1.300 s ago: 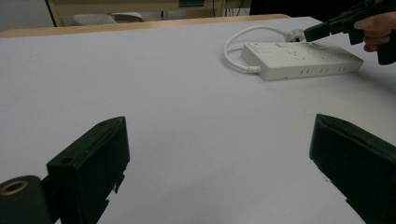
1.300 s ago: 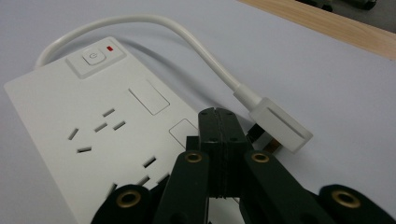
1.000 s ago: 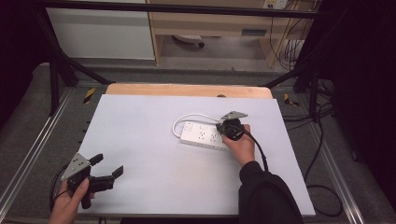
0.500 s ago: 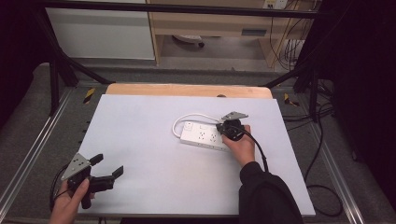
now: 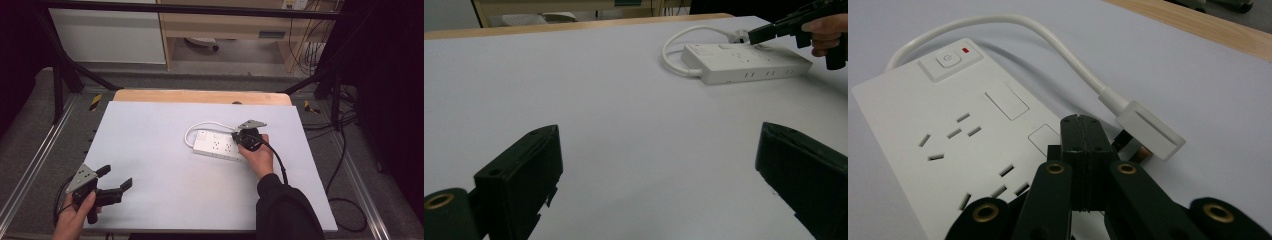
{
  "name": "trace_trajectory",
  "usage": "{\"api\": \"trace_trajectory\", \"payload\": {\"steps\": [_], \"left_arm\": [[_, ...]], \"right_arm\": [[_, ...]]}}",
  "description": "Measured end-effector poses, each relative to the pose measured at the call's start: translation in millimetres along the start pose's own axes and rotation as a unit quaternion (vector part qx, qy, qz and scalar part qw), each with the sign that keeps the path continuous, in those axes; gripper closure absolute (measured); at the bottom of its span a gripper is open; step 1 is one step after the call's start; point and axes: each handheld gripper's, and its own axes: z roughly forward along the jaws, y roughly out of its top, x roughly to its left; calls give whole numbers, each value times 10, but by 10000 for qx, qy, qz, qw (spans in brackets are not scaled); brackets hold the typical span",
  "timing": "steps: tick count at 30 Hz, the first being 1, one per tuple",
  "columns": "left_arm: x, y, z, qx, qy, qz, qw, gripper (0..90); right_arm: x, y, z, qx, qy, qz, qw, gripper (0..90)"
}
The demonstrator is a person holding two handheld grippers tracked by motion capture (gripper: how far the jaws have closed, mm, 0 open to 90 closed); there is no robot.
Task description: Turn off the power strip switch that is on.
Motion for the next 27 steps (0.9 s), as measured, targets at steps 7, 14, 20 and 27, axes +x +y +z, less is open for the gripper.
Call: {"api": "trace_trajectory", "payload": {"steps": [7,14,20,27], "left_arm": [[-1,-1,0,4,4,-3,10000,48],[-1,-1,0,4,5,-3,10000,48],[-1,0,0,-1,0,4,10000,48],[-2,-1,1,4,5,1,10000,48]], "right_arm": [[-11,-12,1,-53,20,6,10000,900],[-13,-28,1,-106,38,53,9999,900],[-13,-35,0,-123,34,72,9999,900],[-17,-41,0,-142,43,78,9999,900]]}}
